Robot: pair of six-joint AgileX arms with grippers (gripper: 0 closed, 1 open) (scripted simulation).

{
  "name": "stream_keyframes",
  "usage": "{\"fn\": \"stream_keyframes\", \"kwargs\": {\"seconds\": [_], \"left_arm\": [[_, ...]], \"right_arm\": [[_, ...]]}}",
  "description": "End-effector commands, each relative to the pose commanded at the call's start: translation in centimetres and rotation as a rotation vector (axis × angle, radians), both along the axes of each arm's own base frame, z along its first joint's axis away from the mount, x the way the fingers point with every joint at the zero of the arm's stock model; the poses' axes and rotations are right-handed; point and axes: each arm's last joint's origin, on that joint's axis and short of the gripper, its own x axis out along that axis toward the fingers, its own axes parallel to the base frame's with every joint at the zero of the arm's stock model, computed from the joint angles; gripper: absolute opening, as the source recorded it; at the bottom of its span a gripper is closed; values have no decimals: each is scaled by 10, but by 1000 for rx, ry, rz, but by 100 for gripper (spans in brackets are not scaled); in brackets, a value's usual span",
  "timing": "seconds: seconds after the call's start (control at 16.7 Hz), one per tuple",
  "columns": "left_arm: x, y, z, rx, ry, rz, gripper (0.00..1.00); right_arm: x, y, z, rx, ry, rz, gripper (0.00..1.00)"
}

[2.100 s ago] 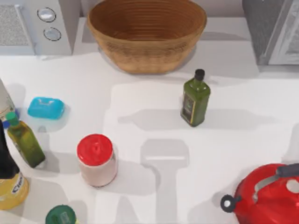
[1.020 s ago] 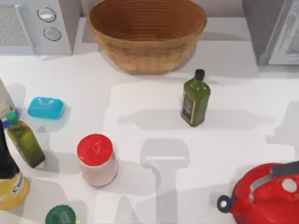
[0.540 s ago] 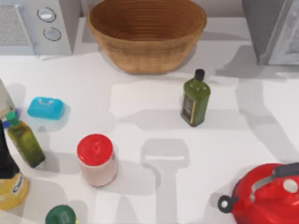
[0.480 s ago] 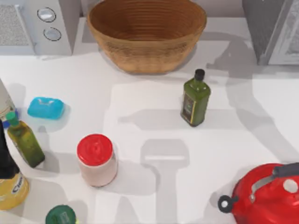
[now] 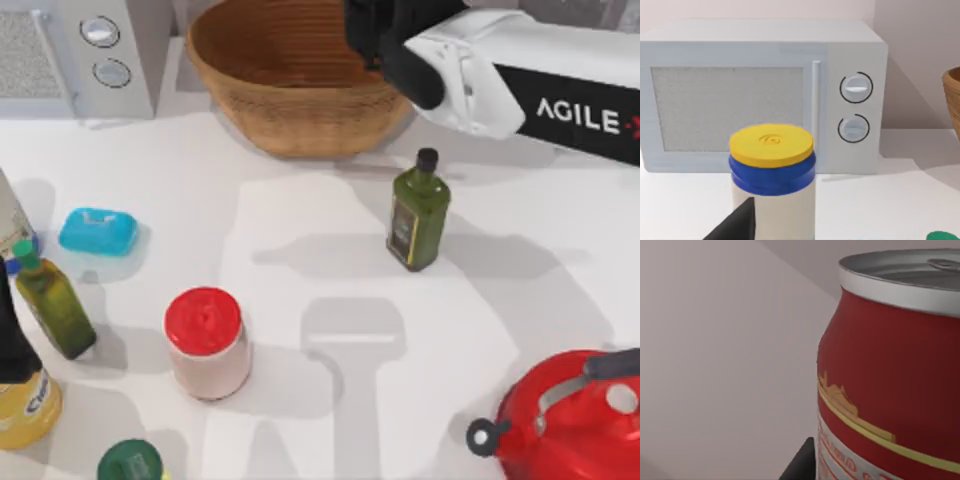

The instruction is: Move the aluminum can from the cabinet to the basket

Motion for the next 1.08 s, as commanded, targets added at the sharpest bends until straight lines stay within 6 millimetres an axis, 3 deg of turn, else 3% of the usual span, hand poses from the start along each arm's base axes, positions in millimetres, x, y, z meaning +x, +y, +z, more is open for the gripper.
{"fn": "stream_keyframes", "kwargs": {"seconds": [0.18,0.36,0.66,0.96,1.08], "left_arm": [[0,0,0,0,0,0,100],[0,0,0,0,0,0,100],[0,0,0,0,0,0,100],[0,0,0,0,0,0,100],[0,0,0,0,0,0,100]], "right_arm": [[10,34,-34,0,7,33,0],[13,46,-48,-1,11,47,0],[14,45,-53,-10,25,46,0],[-5,62,-30,-12,26,93,0],[-2,64,-32,-15,33,93,0]]}}
